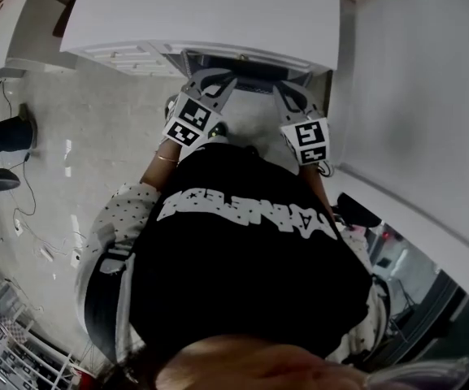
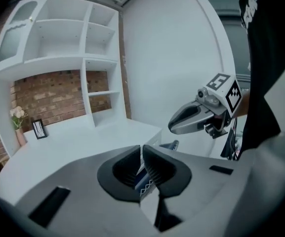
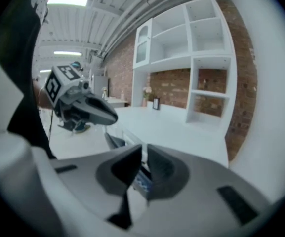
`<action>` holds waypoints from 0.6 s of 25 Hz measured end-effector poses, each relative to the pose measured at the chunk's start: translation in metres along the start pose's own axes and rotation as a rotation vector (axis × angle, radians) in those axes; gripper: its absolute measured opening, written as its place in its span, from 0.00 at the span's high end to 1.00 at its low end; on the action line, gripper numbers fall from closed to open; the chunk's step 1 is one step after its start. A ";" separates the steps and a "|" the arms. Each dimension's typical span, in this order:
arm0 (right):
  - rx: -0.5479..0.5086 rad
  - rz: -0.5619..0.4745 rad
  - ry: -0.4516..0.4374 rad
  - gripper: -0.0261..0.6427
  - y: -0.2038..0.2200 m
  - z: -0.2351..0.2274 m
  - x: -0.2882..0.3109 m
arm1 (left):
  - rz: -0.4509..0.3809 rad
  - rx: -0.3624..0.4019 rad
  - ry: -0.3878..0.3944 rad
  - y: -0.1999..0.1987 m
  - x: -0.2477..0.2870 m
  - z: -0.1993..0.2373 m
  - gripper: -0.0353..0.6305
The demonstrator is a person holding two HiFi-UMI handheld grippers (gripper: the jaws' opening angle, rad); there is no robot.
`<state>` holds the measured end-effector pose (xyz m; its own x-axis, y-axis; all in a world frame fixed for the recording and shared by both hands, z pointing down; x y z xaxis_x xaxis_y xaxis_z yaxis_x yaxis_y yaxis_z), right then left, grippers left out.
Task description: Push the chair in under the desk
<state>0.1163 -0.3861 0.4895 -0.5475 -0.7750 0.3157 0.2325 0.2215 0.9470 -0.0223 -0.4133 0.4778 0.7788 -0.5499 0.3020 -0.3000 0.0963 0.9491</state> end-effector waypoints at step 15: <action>0.101 -0.231 0.027 0.91 -0.064 -0.014 -0.018 | -0.253 -0.068 0.012 -0.055 -0.021 -0.006 0.89</action>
<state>0.1218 -0.3948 0.4223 -0.5549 -0.8271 0.0897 0.0210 0.0939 0.9954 -0.0192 -0.4023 0.4194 0.8306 -0.5541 0.0552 -0.0580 0.0126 0.9982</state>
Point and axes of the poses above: the fingertips, and each gripper's own axes: x forward along the fingers, z to its left, y out of its underside, the point moved 4 cm from there along -x, backward along the fingers, and after that the axes turned 9 degrees about -z, right-handed, at the moved point
